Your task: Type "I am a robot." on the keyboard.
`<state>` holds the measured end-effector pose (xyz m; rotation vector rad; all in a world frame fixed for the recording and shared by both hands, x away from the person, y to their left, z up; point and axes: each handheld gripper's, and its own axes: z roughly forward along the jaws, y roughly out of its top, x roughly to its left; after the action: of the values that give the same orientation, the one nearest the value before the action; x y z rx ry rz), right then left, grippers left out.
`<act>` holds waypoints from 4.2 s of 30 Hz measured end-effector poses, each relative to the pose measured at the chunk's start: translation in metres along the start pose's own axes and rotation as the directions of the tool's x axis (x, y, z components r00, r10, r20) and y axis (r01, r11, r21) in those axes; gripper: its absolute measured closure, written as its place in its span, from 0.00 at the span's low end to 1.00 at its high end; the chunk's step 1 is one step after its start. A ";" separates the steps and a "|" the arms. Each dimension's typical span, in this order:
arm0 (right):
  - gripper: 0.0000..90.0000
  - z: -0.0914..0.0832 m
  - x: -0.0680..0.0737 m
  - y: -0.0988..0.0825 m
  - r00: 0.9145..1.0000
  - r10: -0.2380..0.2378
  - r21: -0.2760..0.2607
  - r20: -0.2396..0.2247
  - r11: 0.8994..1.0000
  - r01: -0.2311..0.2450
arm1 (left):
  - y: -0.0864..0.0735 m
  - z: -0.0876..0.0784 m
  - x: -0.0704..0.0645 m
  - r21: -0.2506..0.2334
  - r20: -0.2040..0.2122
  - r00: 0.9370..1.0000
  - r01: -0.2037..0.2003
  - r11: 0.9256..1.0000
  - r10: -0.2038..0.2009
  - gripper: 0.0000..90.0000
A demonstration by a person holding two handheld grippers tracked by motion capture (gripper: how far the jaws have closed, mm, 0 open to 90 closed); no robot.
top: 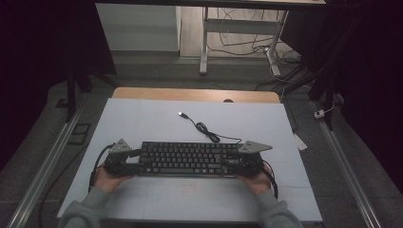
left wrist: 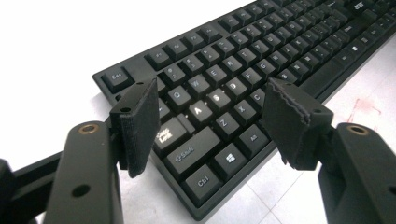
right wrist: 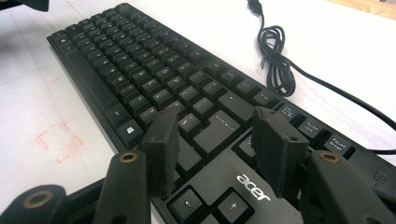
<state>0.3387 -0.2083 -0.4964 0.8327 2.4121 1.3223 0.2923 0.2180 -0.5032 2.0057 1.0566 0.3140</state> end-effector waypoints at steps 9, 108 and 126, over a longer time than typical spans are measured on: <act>0.58 0.000 0.000 0.000 1.000 0.003 -0.002 0.004 1.000 -0.003 | 0.016 0.005 -0.011 0.025 0.045 0.996 -0.081 0.996 0.080 0.50; 0.55 -0.005 -0.004 -0.006 1.000 -0.008 0.018 0.025 1.000 0.007 | 0.034 0.026 -0.026 0.030 0.079 0.994 -0.076 0.997 0.073 0.46; 0.54 -0.002 -0.004 -0.006 1.000 -0.011 0.027 0.026 1.000 0.010 | 0.033 0.021 -0.007 0.027 0.032 0.999 -0.017 0.999 0.017 0.46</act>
<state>0.3384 -0.2147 -0.5003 0.8381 2.4162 1.2701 0.3180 0.1912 -0.4899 2.0383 1.0294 0.2770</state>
